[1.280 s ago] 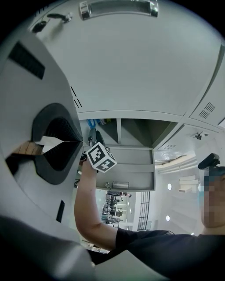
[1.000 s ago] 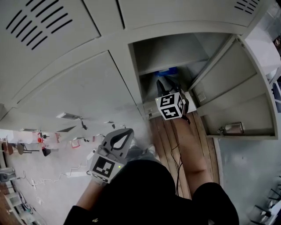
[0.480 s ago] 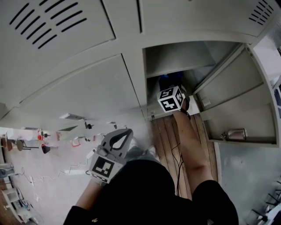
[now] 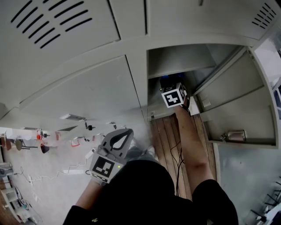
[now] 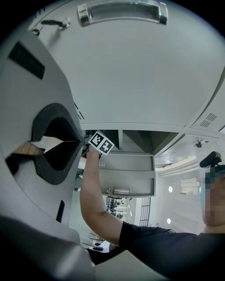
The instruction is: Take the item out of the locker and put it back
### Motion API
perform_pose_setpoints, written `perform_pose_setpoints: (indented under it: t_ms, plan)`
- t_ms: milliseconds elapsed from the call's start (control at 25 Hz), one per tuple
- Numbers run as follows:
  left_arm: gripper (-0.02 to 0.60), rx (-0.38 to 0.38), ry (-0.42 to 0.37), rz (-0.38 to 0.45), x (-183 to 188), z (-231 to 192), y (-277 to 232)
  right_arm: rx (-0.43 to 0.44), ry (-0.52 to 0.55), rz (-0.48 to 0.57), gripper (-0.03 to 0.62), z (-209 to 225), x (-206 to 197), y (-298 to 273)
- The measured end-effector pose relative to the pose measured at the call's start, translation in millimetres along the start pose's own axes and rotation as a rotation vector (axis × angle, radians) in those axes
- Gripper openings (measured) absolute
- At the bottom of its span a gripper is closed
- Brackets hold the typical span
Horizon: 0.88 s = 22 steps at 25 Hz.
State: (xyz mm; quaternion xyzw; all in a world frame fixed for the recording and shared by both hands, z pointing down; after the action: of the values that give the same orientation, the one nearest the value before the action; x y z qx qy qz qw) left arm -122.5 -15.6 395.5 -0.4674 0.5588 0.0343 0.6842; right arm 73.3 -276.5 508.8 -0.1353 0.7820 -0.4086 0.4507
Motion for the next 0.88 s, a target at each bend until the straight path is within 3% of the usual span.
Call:
perform_pose_setpoints:
  t_ms: [240,600,880]
  plan:
    - [0.006,-0.004,0.007,0.005,0,1,0,0.023,0.022,-0.005,0.136,-2,-1,-3]
    - [0.006,0.000,0.006,0.011,-2,3,2,-0.023,0.094,-0.015,0.050,-6,-1,1]
    - [0.006,-0.003,0.010,0.015,-3,6,2,-0.019,0.140,-0.030,0.021,-18,-10,10]
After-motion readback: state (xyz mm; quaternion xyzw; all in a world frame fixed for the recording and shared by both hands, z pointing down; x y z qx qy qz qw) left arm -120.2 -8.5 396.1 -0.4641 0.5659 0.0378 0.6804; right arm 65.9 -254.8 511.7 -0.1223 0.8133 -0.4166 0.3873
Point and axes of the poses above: the fingertips, and each gripper's own axes: y backward along the fingers, z to its right, x out of its top, the point moved 7 cm from there along y, backward along the fingers, and after that the axes turned 14 degrees about -z, right-handed, at the moved point
